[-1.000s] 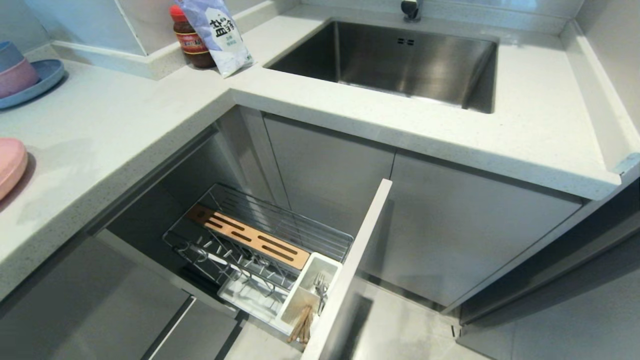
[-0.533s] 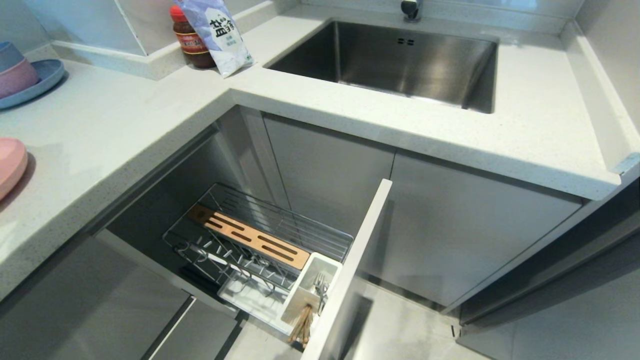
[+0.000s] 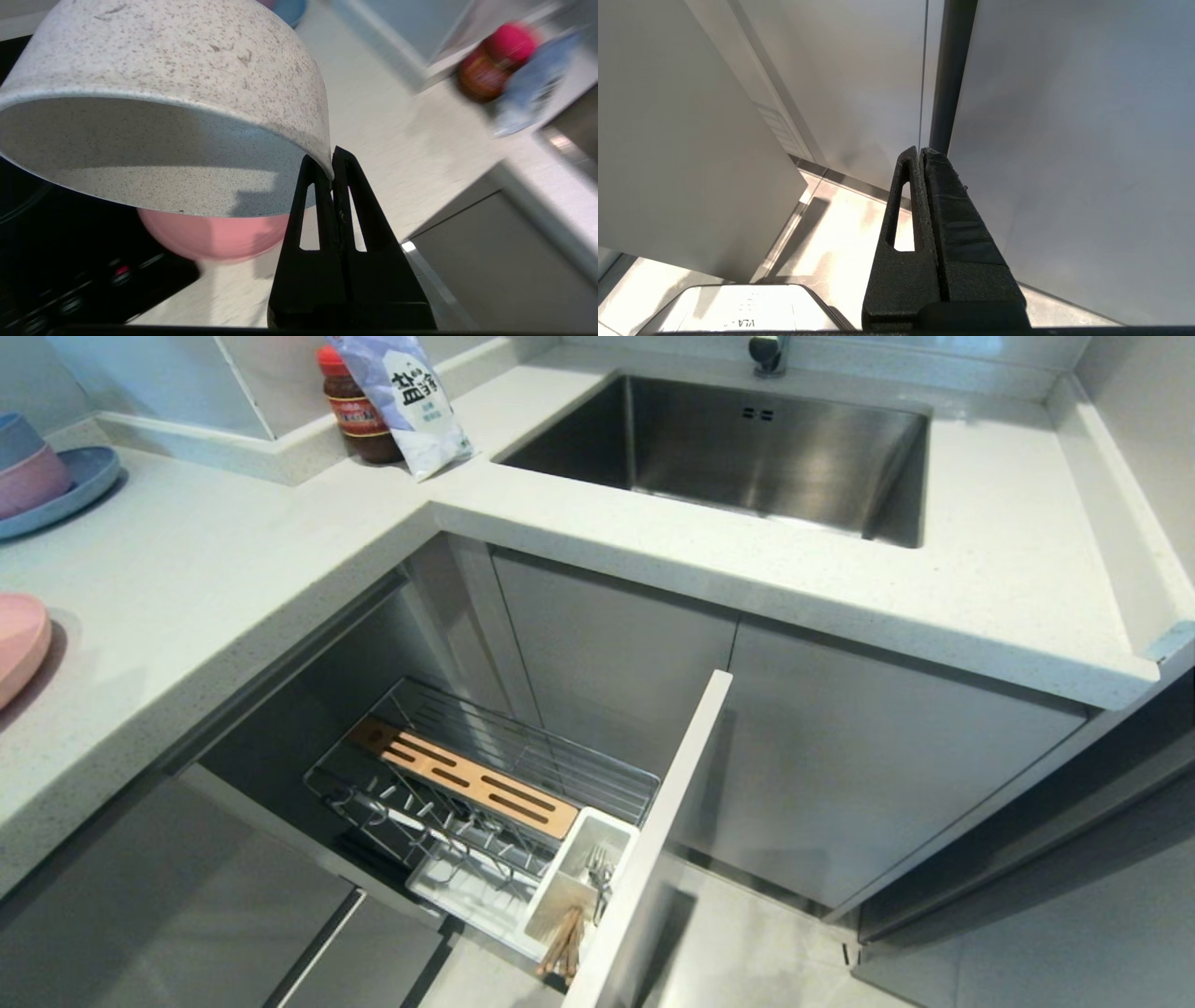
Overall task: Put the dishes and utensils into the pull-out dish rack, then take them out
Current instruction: Take the bowl out of the cupboard, then take the chopsticks out of the cupboard
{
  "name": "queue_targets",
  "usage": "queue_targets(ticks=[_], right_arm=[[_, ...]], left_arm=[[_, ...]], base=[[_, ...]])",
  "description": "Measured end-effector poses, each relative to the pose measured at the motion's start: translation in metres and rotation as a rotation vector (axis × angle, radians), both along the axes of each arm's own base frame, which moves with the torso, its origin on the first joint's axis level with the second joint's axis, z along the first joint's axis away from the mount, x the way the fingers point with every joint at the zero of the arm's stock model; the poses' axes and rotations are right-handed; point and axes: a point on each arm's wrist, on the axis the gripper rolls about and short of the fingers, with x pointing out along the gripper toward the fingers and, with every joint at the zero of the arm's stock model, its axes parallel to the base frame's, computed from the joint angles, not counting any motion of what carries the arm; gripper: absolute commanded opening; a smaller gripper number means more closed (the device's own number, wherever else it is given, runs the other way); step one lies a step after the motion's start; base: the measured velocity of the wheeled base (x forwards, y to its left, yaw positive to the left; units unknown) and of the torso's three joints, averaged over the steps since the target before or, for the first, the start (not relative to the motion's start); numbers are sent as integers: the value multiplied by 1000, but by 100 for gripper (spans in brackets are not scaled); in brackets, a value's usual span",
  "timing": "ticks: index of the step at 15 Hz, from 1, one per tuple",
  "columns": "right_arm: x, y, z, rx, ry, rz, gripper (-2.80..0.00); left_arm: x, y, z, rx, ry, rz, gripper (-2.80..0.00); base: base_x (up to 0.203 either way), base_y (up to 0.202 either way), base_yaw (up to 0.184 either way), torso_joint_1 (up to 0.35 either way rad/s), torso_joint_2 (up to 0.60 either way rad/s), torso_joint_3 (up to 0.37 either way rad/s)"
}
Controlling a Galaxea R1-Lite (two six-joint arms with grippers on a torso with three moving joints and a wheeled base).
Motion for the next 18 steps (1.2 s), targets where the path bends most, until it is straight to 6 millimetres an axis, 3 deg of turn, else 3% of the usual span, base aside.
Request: queue_targets(ticks=[5, 10, 18], right_arm=[[0, 0, 0, 0, 0, 1, -280], [0, 0, 0, 0, 0, 1, -280], [0, 0, 0, 0, 0, 1, -280]], left_arm=[[1, 11, -41, 6, 364, 108, -280], [14, 29, -43, -78, 454, 65, -280], [77, 71, -62, -132, 585, -133, -280]], base=[[0, 0, 0, 0, 0, 0], [0, 0, 0, 0, 0, 0], [0, 0, 0, 0, 0, 0]])
